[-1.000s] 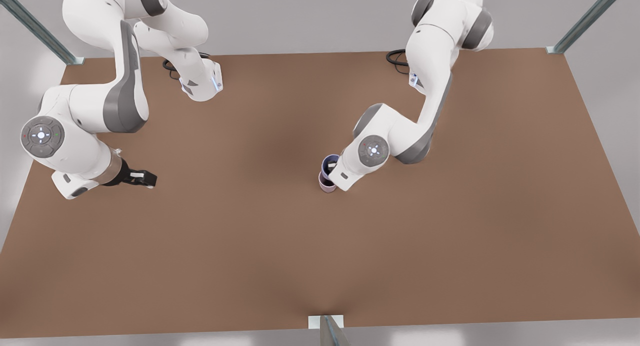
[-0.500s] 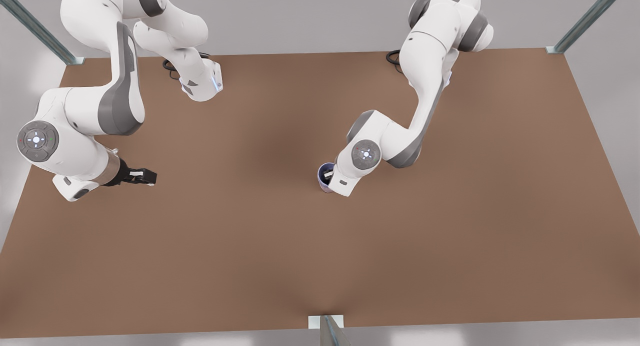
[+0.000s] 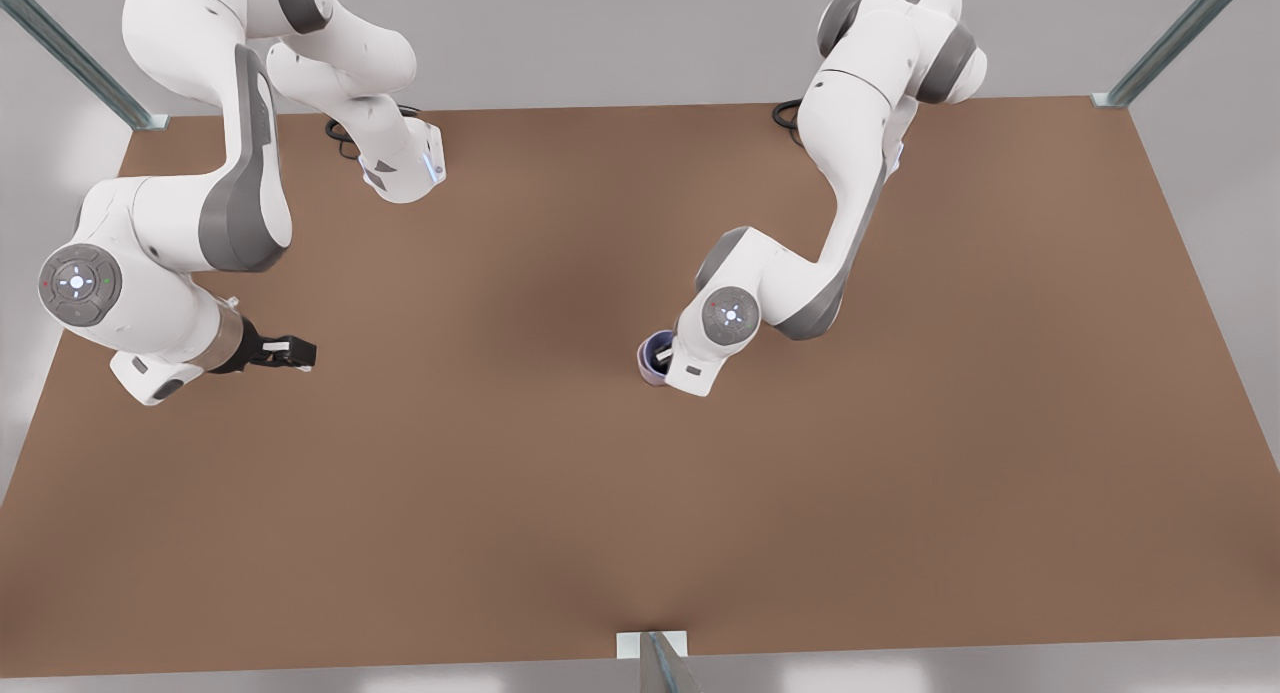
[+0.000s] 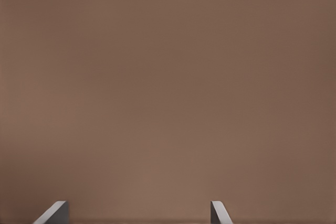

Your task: Stack the cups, with the pink cup at the bottom and the purple cup at the top

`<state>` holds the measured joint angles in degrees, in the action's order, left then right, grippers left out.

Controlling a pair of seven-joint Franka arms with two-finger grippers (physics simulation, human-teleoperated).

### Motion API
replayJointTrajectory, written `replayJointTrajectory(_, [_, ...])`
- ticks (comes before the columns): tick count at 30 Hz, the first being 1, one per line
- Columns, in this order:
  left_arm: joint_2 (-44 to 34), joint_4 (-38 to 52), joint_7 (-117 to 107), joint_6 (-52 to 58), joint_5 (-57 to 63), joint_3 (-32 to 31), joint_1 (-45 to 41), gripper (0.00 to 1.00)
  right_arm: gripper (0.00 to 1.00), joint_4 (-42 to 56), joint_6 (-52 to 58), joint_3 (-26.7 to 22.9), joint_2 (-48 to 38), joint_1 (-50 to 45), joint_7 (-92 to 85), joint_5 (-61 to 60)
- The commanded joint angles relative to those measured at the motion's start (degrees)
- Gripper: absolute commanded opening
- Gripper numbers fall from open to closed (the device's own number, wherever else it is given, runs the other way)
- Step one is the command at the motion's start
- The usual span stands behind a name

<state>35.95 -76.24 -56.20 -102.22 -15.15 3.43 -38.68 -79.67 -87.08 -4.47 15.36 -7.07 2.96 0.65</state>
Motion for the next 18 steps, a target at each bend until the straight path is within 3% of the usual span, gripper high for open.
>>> replayJointTrajectory(1, [-0.1,0.0,-2.6,0.0,0.3,0.0,0.1,0.21,1.0,0.0,0.0,0.0,-0.1,0.0,-1.4,0.0])
replayJointTrajectory(18, [0.3,-1.8,-2.8,-0.2,0.0,-0.9,-0.7,0.21,1.0,-0.3,0.0,0.0,-0.1,0.4,-1.5,0.0])
